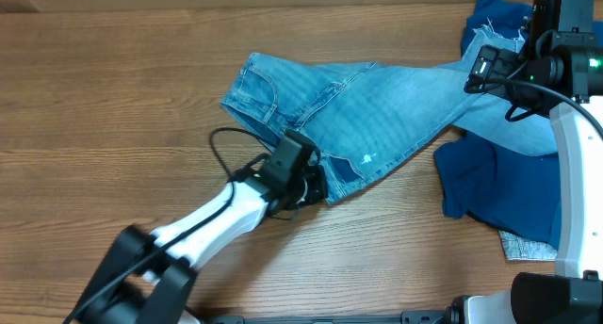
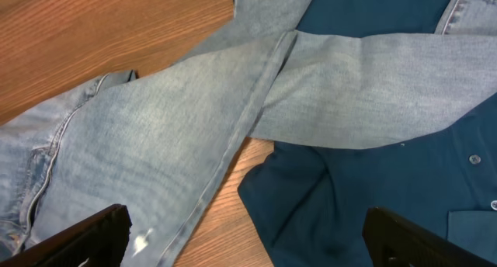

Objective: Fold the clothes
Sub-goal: 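Grasp the jeans waistband with the left gripper, then pull the waistband left with the left gripper while right gripper holds a leg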

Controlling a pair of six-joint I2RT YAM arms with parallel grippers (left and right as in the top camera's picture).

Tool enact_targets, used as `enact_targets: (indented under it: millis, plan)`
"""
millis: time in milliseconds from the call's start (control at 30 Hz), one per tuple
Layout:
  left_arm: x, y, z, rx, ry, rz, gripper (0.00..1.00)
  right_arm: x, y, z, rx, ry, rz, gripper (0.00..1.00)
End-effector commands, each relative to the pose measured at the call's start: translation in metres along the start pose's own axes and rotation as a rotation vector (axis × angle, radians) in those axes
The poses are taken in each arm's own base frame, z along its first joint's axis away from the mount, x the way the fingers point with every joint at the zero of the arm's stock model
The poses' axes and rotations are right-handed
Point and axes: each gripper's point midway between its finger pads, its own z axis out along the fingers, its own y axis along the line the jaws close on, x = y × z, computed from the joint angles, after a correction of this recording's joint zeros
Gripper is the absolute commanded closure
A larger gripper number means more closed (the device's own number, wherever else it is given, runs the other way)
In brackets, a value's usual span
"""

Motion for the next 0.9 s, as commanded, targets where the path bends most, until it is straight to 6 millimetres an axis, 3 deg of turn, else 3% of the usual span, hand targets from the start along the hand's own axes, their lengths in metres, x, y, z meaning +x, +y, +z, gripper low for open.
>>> enact_targets:
  millis: [0, 100, 167, 367, 533, 667, 867]
  plan:
    - [-0.034, 0.008, -0.044, -0.044, -0.167, 0.072, 0.96, -0.007, 0.001, -0.01, -0.011, -0.037, -0.001, 0.0]
    - [-0.051, 0.017, -0.083, -0.051, -0.249, 0.073, 0.96, -0.007, 0.001, -0.01, -0.011, -0.037, -0.001, 0.0]
    - [-0.063, 0.034, -0.115, -0.083, -0.313, 0.052, 0.96, -0.007, 0.001, -0.01, -0.011, -0.037, -0.001, 0.0]
    - [-0.085, 0.109, -0.194, -0.227, -0.465, -0.048, 0.96, -0.006, 0.0, -0.01, -0.01, -0.033, -0.002, 0.0]
    - [-0.098, 0.163, -0.232, -0.316, -0.552, -0.144, 0.96, -0.006, 0.0, -0.01, -0.01, -0.033, -0.002, 0.0]
    - [-0.106, 0.193, -0.257, -0.375, -0.608, -0.164, 0.96, -0.006, 0.0, -0.01, -0.01, -0.032, -0.002, 0.0]
    - [-0.117, 0.215, -0.306, -0.352, -0.715, -0.21, 0.96, -0.003, -0.001, -0.01, -0.006, -0.019, -0.003, 0.0]
